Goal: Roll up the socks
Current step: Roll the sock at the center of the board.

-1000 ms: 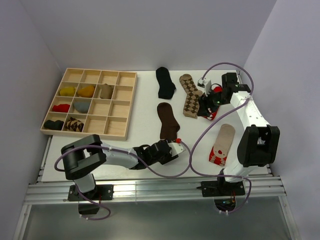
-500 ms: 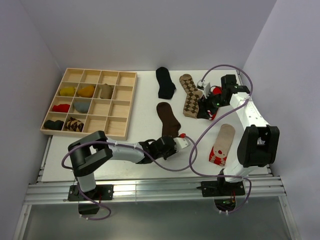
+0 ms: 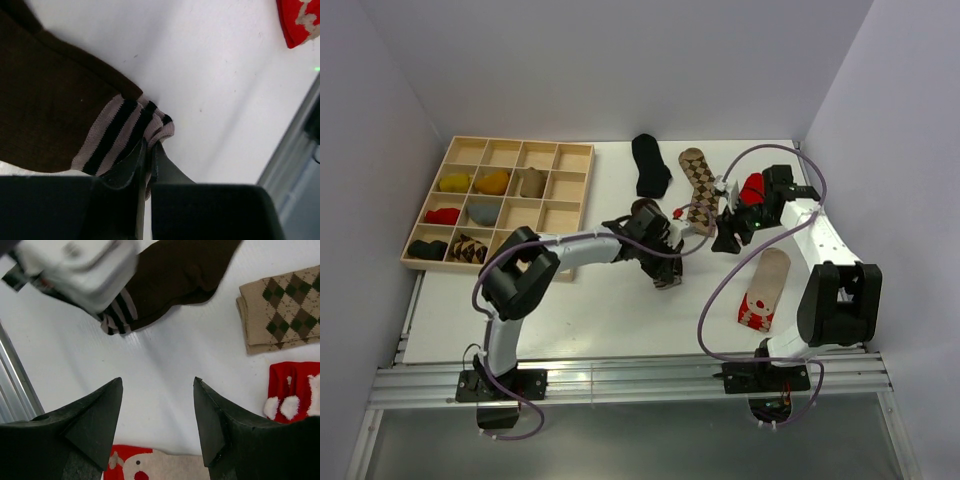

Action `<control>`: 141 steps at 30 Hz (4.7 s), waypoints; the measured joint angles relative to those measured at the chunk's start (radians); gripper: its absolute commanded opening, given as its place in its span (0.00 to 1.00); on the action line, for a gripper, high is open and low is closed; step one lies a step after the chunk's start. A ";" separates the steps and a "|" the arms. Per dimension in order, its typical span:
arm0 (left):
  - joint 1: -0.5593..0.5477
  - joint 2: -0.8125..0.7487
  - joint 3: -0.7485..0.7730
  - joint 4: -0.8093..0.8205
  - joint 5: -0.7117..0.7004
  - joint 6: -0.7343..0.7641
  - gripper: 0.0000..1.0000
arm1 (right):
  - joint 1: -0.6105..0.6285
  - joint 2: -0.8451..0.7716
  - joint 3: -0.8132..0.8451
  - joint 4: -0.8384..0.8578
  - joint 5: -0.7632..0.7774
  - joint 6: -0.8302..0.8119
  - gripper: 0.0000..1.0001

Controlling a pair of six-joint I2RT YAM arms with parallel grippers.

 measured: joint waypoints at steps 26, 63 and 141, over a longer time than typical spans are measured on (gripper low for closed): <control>0.214 0.222 0.084 -0.001 0.604 -0.444 0.01 | 0.371 0.013 -0.233 0.201 0.147 -0.145 0.68; 0.245 0.233 0.009 0.141 0.610 -0.524 0.20 | 0.488 0.274 -0.084 0.241 0.229 0.145 0.06; -0.079 -0.076 -0.407 0.710 -0.566 -0.275 0.00 | 0.384 0.519 0.239 -0.012 0.301 0.382 0.20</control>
